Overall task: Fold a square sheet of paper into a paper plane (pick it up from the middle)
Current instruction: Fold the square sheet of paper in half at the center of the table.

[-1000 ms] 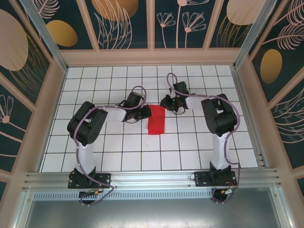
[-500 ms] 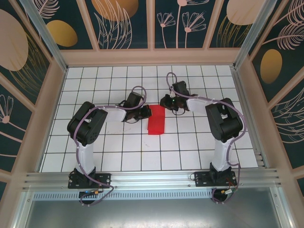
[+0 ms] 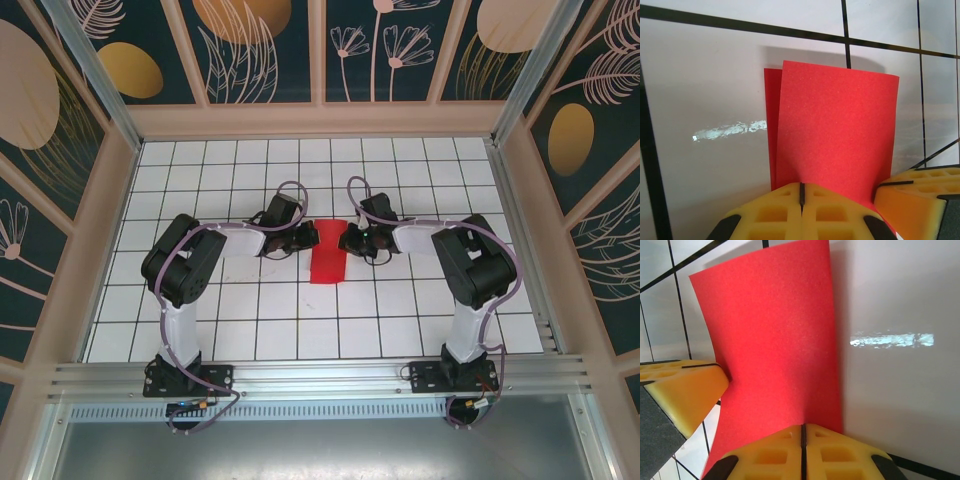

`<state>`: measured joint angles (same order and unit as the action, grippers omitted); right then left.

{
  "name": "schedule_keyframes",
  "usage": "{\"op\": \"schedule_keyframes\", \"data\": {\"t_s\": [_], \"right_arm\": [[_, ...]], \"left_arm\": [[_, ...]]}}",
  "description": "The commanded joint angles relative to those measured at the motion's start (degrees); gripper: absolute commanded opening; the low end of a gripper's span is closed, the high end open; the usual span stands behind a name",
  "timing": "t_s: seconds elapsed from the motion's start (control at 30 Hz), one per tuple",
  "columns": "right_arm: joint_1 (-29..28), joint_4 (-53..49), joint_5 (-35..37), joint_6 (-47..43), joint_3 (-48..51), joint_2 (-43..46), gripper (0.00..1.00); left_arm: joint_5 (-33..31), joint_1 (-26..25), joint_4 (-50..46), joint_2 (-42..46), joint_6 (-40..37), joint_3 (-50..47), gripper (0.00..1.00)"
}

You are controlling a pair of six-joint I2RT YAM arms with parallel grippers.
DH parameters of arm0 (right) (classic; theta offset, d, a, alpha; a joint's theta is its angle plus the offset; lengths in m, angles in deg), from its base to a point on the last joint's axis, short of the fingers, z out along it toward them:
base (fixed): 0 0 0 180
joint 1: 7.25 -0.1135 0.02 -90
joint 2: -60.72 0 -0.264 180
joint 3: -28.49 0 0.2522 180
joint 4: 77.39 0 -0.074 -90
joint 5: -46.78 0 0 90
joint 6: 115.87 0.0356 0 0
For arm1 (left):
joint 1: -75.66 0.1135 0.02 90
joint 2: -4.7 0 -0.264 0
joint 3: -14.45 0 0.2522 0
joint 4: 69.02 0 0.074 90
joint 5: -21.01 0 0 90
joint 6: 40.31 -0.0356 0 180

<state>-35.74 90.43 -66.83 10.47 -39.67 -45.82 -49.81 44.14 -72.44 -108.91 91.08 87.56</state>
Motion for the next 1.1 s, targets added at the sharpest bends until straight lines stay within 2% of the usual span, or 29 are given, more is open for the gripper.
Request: {"op": "schedule_keyframes", "data": {"t_s": [0.0, 0.2, 0.57, 0.87, 1.07], "right_arm": [[-0.41, 0.76, -2.47, -0.94, 1.77, 2.95, 0.12], [-1.02, 0.56, -4.24, -0.58, 5.67, 8.14, 0.14], [-1.72, 0.66, -2.42, 0.48, 9.30, 5.03, 0.13], [-4.27, 0.65, -3.59, -0.23, 11.02, 10.81, 0.13], [-5.10, 1.37, -2.84, 1.62, 14.57, 10.56, 0.13]], "left_arm": [[-6.38, 0.85, -8.06, -1.65, -0.06, -2.57, 0.00], [-6.54, 0.84, -7.50, -1.36, 0.27, -3.27, 0.00], [-6.42, 0.82, -6.48, -1.22, 0.96, -3.28, 0.00], [-6.60, 0.79, -6.00, -0.90, 1.18, -4.69, 0.00], [-6.55, 0.80, -5.44, -0.93, 1.48, -4.95, 0.00]]}}
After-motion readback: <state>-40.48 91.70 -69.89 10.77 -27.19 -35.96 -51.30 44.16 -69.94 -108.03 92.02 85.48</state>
